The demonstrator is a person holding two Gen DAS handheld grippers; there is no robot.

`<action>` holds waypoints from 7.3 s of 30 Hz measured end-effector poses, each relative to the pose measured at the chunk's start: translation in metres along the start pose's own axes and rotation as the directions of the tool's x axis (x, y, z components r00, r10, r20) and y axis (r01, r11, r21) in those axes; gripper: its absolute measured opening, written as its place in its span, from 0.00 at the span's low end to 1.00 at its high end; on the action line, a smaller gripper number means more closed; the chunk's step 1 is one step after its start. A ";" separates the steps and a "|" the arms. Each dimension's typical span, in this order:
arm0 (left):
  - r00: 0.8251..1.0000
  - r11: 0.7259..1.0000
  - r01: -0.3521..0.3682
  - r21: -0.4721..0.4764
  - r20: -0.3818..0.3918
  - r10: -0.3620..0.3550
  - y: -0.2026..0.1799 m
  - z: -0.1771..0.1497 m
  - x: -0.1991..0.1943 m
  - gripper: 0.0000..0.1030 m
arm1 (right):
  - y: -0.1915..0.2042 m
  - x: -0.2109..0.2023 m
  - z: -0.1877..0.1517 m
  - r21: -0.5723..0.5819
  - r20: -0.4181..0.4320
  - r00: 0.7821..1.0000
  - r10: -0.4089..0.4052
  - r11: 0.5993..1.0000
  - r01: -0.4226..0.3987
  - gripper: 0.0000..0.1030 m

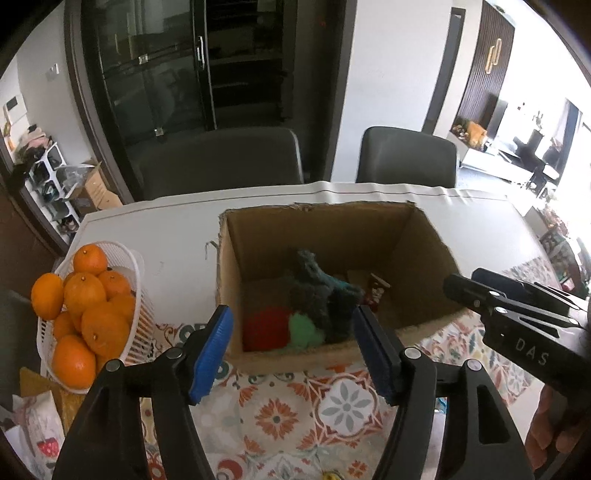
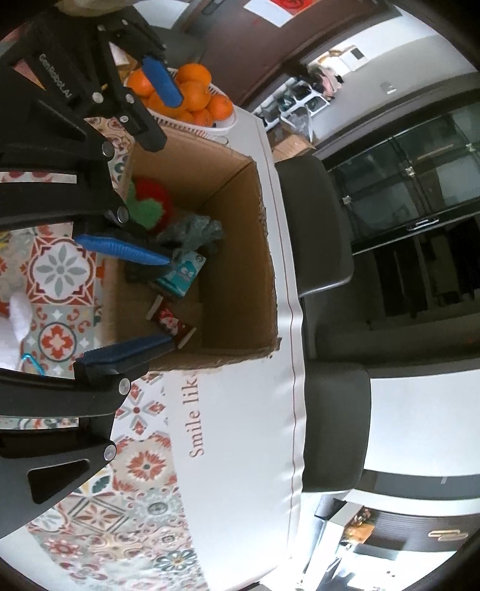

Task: Organize soft objects
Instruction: 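Open both tools to drop the plush and snack packet into the box, then move both tools back toward the white bunny and yellow cable, then grasp the yellow cable with the left tool while the right tool grasps the white bunny, then carry the yellow cable and white bunny with both tools over the box, then open both tools to drop the cable and bunny into the box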

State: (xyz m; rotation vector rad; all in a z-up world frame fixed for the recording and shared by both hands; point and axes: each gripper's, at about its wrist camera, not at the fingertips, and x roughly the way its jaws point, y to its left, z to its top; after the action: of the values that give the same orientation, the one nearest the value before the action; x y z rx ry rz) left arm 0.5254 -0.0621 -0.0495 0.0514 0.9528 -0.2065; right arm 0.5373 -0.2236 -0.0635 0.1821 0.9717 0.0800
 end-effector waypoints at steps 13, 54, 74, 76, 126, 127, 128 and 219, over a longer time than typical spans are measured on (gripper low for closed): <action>1.000 1.000 -0.002 0.021 -0.006 0.003 -0.016 -0.034 -0.043 0.70 | 0.000 -0.049 -0.038 0.026 0.029 1.000 -0.008 1.000 0.007 0.45; 0.941 0.996 0.089 -0.003 -0.327 -0.085 -0.046 -0.157 0.003 0.70 | -0.045 -0.024 -0.173 0.229 -0.242 0.970 0.012 0.972 0.045 0.53; 0.867 0.991 0.074 -0.114 -0.483 -0.120 -0.043 -0.190 0.059 0.70 | -0.061 0.028 -0.209 0.428 -0.336 0.932 0.138 0.904 0.020 0.53; 0.860 0.988 0.066 -0.139 -0.494 -0.127 -0.041 -0.191 0.066 0.70 | -0.061 0.033 -0.208 0.428 -0.343 0.931 0.128 0.903 0.034 0.53; 0.933 0.965 0.128 -0.230 -0.302 -0.196 -0.002 -0.186 0.036 0.21 | -0.022 0.025 -0.197 0.216 -0.273 0.962 0.025 0.976 0.036 0.50; 0.937 0.966 0.127 -0.227 -0.293 -0.192 -0.003 -0.184 0.033 0.21 | -0.021 0.022 -0.195 0.213 -0.263 0.964 0.027 0.977 0.031 0.50; 0.941 0.966 0.126 -0.224 -0.281 -0.188 -0.002 -0.182 0.028 0.21 | -0.020 0.018 -0.193 0.207 -0.250 0.968 0.027 0.978 0.026 0.50; 0.996 0.994 0.089 -0.061 -0.023 -0.090 0.011 0.030 0.047 0.23 | 0.009 0.041 0.024 -0.038 -0.098 0.991 0.093 0.995 -0.097 0.50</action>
State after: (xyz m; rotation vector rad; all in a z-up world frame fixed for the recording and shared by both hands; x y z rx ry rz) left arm 0.5782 -0.0623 -0.0703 -0.0439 0.9868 -0.2604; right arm 0.5802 -0.2118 -0.0820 0.1869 1.0561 0.1979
